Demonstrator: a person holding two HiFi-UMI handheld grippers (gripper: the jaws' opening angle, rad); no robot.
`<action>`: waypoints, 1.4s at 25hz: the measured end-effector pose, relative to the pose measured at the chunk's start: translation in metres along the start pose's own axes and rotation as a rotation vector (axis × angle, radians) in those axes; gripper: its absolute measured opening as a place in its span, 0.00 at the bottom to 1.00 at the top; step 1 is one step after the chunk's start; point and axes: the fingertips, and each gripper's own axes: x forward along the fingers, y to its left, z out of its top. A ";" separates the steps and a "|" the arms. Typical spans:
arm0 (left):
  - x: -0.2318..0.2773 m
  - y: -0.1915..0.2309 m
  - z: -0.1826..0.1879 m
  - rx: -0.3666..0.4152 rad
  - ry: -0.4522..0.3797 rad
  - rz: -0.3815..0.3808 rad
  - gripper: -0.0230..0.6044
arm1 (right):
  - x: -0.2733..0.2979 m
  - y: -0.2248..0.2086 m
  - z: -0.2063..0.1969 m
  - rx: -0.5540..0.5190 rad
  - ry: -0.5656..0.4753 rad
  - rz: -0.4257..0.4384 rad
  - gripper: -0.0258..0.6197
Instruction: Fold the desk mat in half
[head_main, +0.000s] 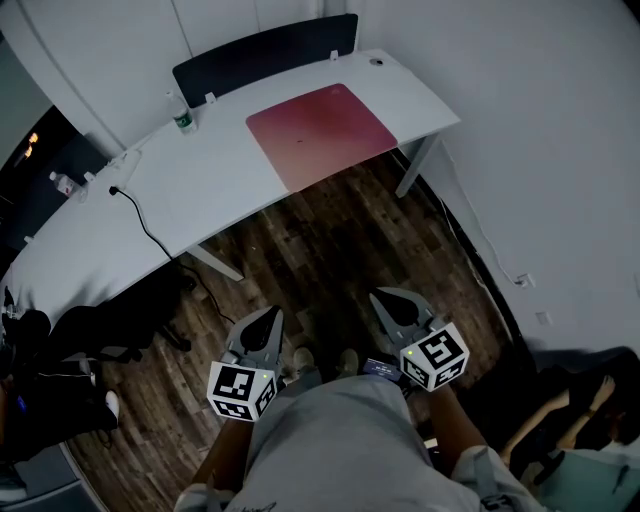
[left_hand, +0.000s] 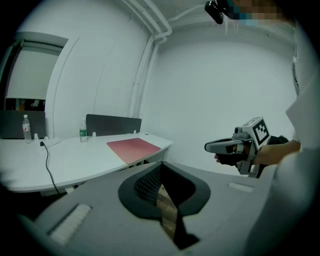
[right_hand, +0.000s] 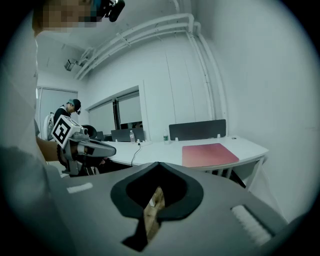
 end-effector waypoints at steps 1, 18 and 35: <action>-0.001 0.004 0.000 -0.002 -0.001 -0.002 0.07 | -0.001 -0.006 -0.001 0.000 0.003 -0.018 0.05; 0.016 0.054 0.001 0.005 0.021 -0.079 0.07 | 0.054 0.000 0.002 0.016 0.003 -0.089 0.05; 0.156 0.117 0.062 0.001 0.022 -0.017 0.07 | 0.155 -0.136 0.032 -0.100 0.081 -0.039 0.05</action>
